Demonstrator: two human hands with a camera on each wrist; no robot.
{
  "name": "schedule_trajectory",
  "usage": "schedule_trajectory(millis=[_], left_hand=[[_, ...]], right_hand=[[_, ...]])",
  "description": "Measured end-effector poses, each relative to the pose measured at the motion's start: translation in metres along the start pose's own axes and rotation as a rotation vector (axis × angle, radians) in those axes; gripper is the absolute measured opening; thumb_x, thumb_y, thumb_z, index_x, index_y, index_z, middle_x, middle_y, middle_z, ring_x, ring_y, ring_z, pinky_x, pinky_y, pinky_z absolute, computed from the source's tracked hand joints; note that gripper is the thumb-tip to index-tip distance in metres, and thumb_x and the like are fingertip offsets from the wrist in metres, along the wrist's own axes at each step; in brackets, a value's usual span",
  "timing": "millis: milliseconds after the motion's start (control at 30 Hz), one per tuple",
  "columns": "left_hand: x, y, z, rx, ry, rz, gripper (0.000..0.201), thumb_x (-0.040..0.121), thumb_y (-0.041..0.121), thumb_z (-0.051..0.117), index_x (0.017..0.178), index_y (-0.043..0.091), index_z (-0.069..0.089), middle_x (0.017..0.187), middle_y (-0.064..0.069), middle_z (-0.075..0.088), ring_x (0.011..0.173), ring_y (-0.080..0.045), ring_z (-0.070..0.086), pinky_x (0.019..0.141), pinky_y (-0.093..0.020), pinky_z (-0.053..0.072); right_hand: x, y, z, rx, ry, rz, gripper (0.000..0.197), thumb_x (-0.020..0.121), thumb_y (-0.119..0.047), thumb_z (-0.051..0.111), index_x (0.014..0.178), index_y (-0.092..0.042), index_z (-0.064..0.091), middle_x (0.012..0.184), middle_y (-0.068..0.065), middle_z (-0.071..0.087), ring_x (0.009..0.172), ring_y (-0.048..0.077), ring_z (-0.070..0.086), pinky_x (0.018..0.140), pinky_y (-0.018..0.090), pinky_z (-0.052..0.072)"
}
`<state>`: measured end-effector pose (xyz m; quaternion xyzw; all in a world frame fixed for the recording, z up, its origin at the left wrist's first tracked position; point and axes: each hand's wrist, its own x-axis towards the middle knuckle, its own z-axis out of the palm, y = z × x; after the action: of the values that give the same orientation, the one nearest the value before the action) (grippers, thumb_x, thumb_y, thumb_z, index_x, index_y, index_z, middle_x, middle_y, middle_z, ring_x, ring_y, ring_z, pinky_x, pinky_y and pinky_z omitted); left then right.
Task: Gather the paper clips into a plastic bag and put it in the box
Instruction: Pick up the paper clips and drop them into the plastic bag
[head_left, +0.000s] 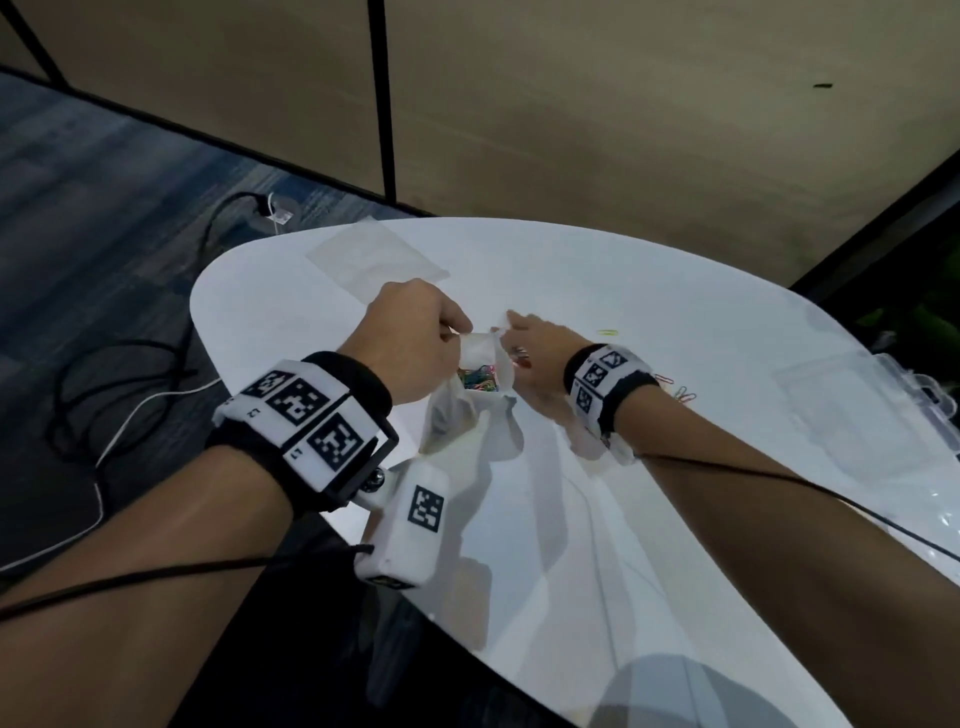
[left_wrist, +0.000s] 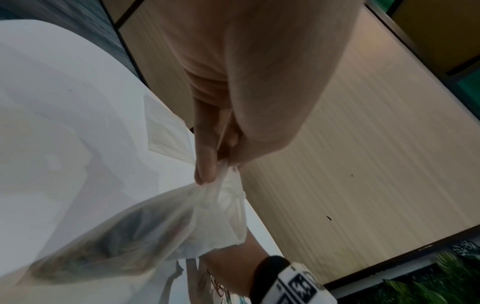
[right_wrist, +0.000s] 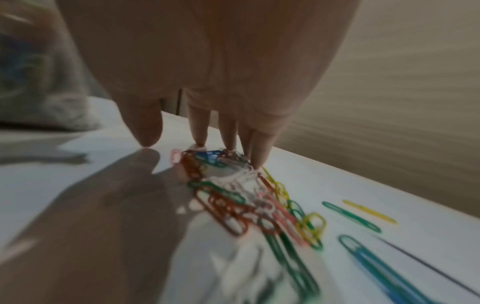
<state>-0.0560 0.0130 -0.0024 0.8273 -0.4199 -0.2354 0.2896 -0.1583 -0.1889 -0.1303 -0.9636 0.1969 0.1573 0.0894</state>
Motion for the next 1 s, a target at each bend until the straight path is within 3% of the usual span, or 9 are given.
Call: schedule_trajectory(millis=[133, 300, 367, 467, 600, 667, 833, 933, 1000], left_hand=[[-0.001, -0.001, 0.002, -0.007, -0.001, 0.002, 0.025, 0.090, 0.007, 0.058, 0.108, 0.012, 0.075, 0.095, -0.006, 0.072, 0.082, -0.019, 0.072, 0.088, -0.034, 0.058], [0.000, -0.001, 0.001, -0.003, -0.023, -0.005, 0.026, 0.088, 0.007, 0.059, 0.108, 0.013, 0.075, 0.092, -0.005, 0.073, 0.080, -0.017, 0.072, 0.070, -0.021, 0.052], [0.001, 0.000, 0.002, 0.006, -0.037, -0.005, 0.025, 0.088, 0.007, 0.059, 0.108, 0.014, 0.074, 0.091, -0.005, 0.073, 0.079, -0.017, 0.072, 0.066, -0.019, 0.049], [0.002, 0.003, 0.005, 0.010, -0.051, -0.001, 0.025, 0.089, 0.008, 0.059, 0.109, 0.013, 0.075, 0.094, -0.006, 0.072, 0.082, -0.020, 0.072, 0.079, -0.028, 0.057], [0.002, 0.011, 0.009, 0.010, -0.071, -0.005, 0.027, 0.090, 0.008, 0.056, 0.110, 0.012, 0.074, 0.103, -0.009, 0.072, 0.090, -0.025, 0.072, 0.091, -0.037, 0.057], [0.001, 0.016, 0.011, 0.000, -0.070, -0.008, 0.027, 0.089, 0.007, 0.056, 0.109, 0.010, 0.074, 0.105, -0.010, 0.071, 0.094, -0.027, 0.071, 0.094, -0.038, 0.056], [-0.002, 0.023, 0.018, -0.050, -0.067, -0.038, 0.028, 0.085, 0.002, 0.055, 0.103, 0.008, 0.075, 0.099, -0.012, 0.075, 0.095, -0.028, 0.071, 0.092, -0.039, 0.057], [-0.005, 0.028, 0.023, -0.027, -0.063, -0.023, 0.026, 0.086, 0.004, 0.057, 0.104, 0.009, 0.075, 0.106, -0.009, 0.073, 0.100, -0.024, 0.069, 0.094, -0.037, 0.056], [-0.005, 0.029, 0.026, -0.012, -0.071, -0.006, 0.024, 0.086, 0.004, 0.057, 0.097, 0.011, 0.077, 0.103, -0.008, 0.073, 0.101, -0.025, 0.068, 0.092, -0.033, 0.056]], right_hand=[[-0.022, 0.004, 0.021, -0.040, 0.190, -0.080, 0.023, 0.095, -0.020, 0.048, 0.094, -0.011, 0.070, 0.096, 0.007, 0.063, 0.086, 0.029, 0.061, 0.072, 0.038, 0.052], [-0.045, 0.022, 0.004, 0.094, 0.178, 0.177, 0.018, 0.085, -0.008, 0.059, 0.093, -0.012, 0.075, 0.098, 0.008, 0.070, 0.095, 0.028, 0.065, 0.081, 0.034, 0.054], [-0.053, 0.031, -0.006, 0.360, 0.267, 0.350, 0.017, 0.085, -0.010, 0.067, 0.097, -0.012, 0.078, 0.099, 0.006, 0.075, 0.096, 0.022, 0.068, 0.090, 0.027, 0.053], [-0.073, 0.032, -0.022, 0.829, 0.424, 0.558, 0.016, 0.079, -0.010, 0.078, 0.095, -0.012, 0.079, 0.090, 0.003, 0.077, 0.084, 0.016, 0.072, 0.084, 0.025, 0.057], [-0.099, -0.009, -0.042, 1.525, 0.530, 0.427, 0.019, 0.078, 0.001, 0.077, 0.096, -0.002, 0.074, 0.081, 0.013, 0.074, 0.069, 0.023, 0.070, 0.074, 0.029, 0.059], [-0.105, -0.039, -0.044, 1.658, 0.546, 0.360, 0.020, 0.080, 0.003, 0.075, 0.099, -0.001, 0.072, 0.082, 0.014, 0.073, 0.069, 0.022, 0.069, 0.077, 0.032, 0.060], [-0.097, -0.088, -0.019, 1.355, 0.592, 0.418, 0.016, 0.072, -0.007, 0.080, 0.087, -0.010, 0.078, 0.080, 0.009, 0.076, 0.072, 0.020, 0.072, 0.077, 0.034, 0.061], [-0.099, -0.098, -0.022, 0.984, 0.601, 0.377, 0.009, 0.079, -0.007, 0.070, 0.083, -0.009, 0.079, 0.071, 0.004, 0.074, 0.064, 0.014, 0.068, 0.064, 0.020, 0.055], [-0.102, -0.099, -0.031, 0.701, 0.497, 0.291, 0.021, 0.084, -0.005, 0.058, 0.073, -0.007, 0.075, 0.060, 0.004, 0.064, 0.054, 0.019, 0.056, 0.053, 0.024, 0.042]])
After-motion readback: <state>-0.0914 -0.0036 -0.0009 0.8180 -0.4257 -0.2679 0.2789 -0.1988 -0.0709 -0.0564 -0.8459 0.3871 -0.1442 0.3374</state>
